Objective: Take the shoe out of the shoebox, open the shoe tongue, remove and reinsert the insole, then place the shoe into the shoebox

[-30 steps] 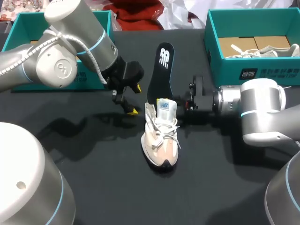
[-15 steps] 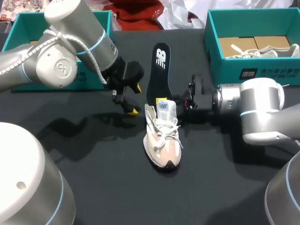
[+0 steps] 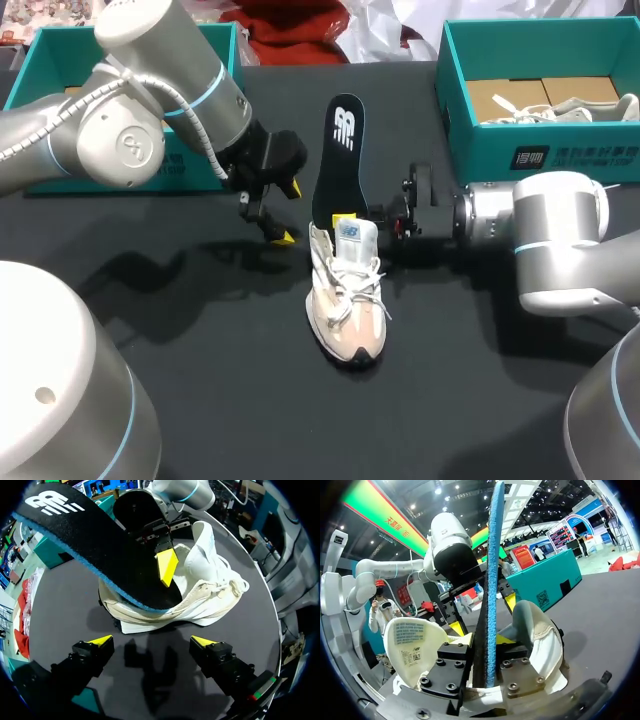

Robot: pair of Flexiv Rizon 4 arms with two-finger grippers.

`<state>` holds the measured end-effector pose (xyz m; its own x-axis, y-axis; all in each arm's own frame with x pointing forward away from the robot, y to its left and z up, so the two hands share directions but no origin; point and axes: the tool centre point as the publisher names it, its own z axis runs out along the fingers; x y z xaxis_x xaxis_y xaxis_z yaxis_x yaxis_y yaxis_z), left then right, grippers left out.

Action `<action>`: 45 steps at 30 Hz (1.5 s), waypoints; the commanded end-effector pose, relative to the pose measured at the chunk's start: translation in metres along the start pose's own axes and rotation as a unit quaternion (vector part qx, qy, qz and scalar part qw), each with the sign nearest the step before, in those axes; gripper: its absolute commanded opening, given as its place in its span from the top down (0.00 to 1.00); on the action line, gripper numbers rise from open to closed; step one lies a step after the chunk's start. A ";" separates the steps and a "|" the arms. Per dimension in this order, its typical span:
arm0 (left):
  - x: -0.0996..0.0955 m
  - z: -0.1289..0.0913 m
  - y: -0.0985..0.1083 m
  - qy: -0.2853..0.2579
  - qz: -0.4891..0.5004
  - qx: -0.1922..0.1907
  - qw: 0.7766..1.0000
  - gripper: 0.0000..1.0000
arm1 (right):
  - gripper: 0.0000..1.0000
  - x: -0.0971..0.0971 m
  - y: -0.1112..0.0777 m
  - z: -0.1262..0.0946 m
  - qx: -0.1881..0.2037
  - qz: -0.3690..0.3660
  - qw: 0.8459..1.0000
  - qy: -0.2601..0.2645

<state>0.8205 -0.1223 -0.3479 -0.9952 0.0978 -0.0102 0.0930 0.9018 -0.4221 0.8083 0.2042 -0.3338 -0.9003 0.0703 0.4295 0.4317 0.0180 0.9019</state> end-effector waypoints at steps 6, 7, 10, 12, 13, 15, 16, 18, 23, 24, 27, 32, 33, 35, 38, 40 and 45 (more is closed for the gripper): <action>-0.001 0.001 0.000 0.000 0.001 -0.001 1.000 0.00 | 0.76 0.009 0.004 0.000 0.007 -0.020 1.000 -0.001; -0.001 0.001 0.000 0.000 0.001 -0.001 1.000 0.00 | 0.76 0.009 0.004 0.000 0.007 -0.021 1.000 -0.001; -0.001 0.001 0.000 0.000 0.001 -0.001 1.000 0.00 | 0.73 0.009 0.006 -0.001 0.010 -0.025 1.000 0.001; -0.001 0.001 0.000 0.000 0.001 -0.001 1.000 0.00 | 0.71 0.008 0.008 -0.001 0.012 -0.027 1.000 0.001; -0.001 0.001 0.000 0.000 0.001 -0.001 1.000 0.00 | 0.71 0.008 0.009 -0.001 0.013 -0.028 1.000 0.002; -0.001 0.001 0.000 0.000 0.001 -0.001 1.000 0.00 | 0.71 0.007 0.011 0.000 0.014 -0.031 0.999 0.003; -0.001 0.001 0.000 0.000 0.001 -0.001 1.000 0.00 | 0.71 0.006 0.011 0.000 0.014 -0.033 0.999 0.003; -0.001 0.001 0.000 0.000 0.001 -0.001 1.000 0.00 | 0.71 0.006 0.012 0.000 0.015 -0.037 0.999 0.004; -0.001 0.001 0.000 0.000 0.001 -0.001 1.000 0.00 | 0.71 0.005 0.016 0.002 0.017 -0.047 0.999 0.007; -0.001 0.001 0.000 0.000 0.001 -0.001 1.000 0.00 | 0.71 0.005 0.017 0.002 0.017 -0.049 0.999 0.008; -0.001 0.001 0.000 0.000 0.001 -0.001 1.000 0.00 | 0.71 0.005 0.021 0.005 0.019 -0.055 0.998 0.011; -0.001 0.001 0.000 0.000 0.001 -0.001 1.000 0.00 | 0.72 0.006 0.029 0.009 0.025 -0.066 0.997 0.014; -0.001 0.001 0.000 0.000 0.001 -0.001 1.000 0.00 | 0.72 0.006 0.031 0.010 0.026 -0.068 0.997 0.014; -0.001 0.001 0.000 0.000 0.001 -0.001 1.000 0.00 | 0.72 0.006 0.035 0.011 0.027 -0.073 0.997 0.015; -0.001 0.001 0.000 0.000 0.001 -0.001 1.000 0.00 | 0.75 0.006 0.038 0.012 0.026 -0.080 0.996 0.015; -0.001 0.001 0.000 0.000 0.001 -0.001 1.000 0.00 | 0.80 0.006 0.040 0.013 0.026 -0.083 0.996 0.014; -0.001 0.001 0.000 0.000 0.001 -0.001 1.000 0.00 | 1.00 0.006 0.043 0.013 0.025 -0.084 0.996 0.010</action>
<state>0.8205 -0.1223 -0.3479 -0.9952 0.0978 -0.0102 0.0930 0.9018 -0.4221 0.8239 0.2176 -0.2947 -0.9619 0.0357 0.2710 0.2729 0.0722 0.9593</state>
